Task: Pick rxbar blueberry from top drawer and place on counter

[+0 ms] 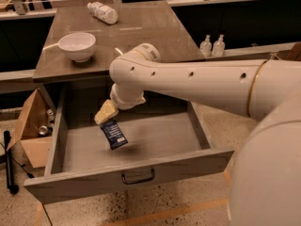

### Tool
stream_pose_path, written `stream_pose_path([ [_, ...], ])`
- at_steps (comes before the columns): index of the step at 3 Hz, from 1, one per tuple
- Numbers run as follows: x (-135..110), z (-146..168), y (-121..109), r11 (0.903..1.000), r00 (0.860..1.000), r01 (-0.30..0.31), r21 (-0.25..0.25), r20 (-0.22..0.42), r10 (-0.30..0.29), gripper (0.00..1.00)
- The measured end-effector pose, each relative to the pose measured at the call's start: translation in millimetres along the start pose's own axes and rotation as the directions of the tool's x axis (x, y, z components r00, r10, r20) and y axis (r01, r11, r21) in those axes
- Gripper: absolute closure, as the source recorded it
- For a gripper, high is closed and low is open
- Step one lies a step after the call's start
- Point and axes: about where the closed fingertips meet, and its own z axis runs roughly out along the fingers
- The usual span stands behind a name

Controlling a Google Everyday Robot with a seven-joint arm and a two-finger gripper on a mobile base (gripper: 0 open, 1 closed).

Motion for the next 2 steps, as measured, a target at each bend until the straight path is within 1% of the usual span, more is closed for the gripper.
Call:
stream_pose_path([
  [1, -5, 19, 11, 1.0, 1.0, 0.0, -0.006, -0.028, 0.0, 0.0],
  [2, -1, 39, 23, 0.9997, 0.998, -0.003, -0.025, -0.064, 0.002, 0.0],
])
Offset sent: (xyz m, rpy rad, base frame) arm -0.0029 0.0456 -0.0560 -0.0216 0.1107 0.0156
